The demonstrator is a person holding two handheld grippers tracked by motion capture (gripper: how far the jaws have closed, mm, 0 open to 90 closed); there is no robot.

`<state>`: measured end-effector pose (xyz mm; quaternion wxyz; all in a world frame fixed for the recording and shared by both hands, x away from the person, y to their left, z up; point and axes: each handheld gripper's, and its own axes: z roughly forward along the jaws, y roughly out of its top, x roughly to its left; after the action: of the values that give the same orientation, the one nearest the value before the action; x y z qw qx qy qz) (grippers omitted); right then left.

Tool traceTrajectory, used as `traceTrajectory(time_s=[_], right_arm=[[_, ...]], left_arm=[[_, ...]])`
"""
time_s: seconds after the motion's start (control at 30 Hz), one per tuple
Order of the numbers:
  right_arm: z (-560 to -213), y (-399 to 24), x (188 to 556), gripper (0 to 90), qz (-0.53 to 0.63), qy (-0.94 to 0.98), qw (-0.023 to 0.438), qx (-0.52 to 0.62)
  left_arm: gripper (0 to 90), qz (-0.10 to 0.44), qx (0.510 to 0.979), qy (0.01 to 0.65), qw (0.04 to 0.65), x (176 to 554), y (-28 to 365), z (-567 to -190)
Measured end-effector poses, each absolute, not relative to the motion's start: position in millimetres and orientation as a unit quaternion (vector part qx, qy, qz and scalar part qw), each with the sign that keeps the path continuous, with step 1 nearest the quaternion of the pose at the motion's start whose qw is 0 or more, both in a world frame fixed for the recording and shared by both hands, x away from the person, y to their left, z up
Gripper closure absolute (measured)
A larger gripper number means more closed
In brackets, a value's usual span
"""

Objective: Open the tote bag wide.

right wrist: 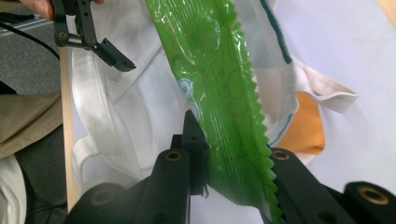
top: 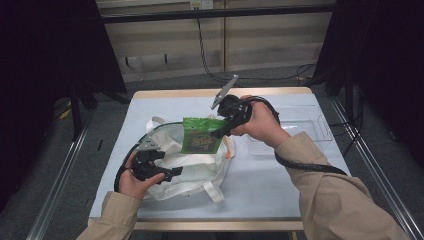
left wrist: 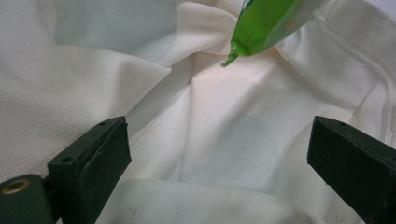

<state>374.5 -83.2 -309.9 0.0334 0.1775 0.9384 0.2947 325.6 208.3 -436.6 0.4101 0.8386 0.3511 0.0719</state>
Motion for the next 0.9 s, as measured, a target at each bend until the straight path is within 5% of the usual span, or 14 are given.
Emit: traceTrajectory(time_s=[0.9], right_arm=[[-274, -110, 371, 78.0, 0.282, 0.942, 0.026, 0.182]], left_arm=[[5.7, 0.067, 0.842, 0.346, 0.409, 322, 206, -437]])
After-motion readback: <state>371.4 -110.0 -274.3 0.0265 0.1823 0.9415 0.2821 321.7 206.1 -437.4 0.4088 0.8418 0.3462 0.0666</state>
